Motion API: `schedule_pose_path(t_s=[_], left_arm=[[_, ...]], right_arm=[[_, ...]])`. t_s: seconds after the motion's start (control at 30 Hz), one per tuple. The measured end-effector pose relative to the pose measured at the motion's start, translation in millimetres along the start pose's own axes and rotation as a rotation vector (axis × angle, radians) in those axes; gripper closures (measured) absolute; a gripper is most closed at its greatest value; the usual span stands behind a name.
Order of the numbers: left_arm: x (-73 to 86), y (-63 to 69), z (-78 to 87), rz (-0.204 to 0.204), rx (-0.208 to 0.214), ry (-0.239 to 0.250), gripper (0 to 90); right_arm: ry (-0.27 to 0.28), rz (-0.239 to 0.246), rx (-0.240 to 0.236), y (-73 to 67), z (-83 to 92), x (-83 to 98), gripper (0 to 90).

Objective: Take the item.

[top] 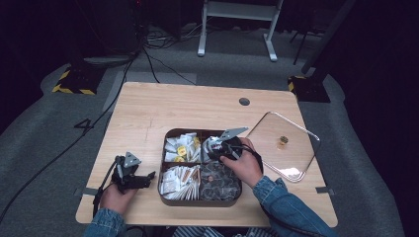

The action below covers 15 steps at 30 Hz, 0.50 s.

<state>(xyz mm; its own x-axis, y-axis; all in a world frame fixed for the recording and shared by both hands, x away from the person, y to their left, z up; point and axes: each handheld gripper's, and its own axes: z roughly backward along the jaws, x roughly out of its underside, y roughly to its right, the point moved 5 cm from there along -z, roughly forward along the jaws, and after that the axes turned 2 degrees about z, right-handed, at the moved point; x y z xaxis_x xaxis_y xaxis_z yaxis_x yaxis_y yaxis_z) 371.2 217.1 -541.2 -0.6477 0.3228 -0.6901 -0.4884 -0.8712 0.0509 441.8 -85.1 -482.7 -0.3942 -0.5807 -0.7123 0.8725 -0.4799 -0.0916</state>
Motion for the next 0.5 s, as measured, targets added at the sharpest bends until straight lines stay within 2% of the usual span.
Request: schedule_pose_path(t_s=[0.33,0.5], left_arm=[[0.0,0.0,0.0,0.0,0.0,0.0,15.8],[-0.1,-0.1,0.0,0.0,0.001,0.0,15.8]], right_arm=[[0.055,-0.009,-0.006,0.8,18.8,-7.0,82.6],[0.087,0.001,-0.007,-0.8,31.8,-11.5,82.7]])
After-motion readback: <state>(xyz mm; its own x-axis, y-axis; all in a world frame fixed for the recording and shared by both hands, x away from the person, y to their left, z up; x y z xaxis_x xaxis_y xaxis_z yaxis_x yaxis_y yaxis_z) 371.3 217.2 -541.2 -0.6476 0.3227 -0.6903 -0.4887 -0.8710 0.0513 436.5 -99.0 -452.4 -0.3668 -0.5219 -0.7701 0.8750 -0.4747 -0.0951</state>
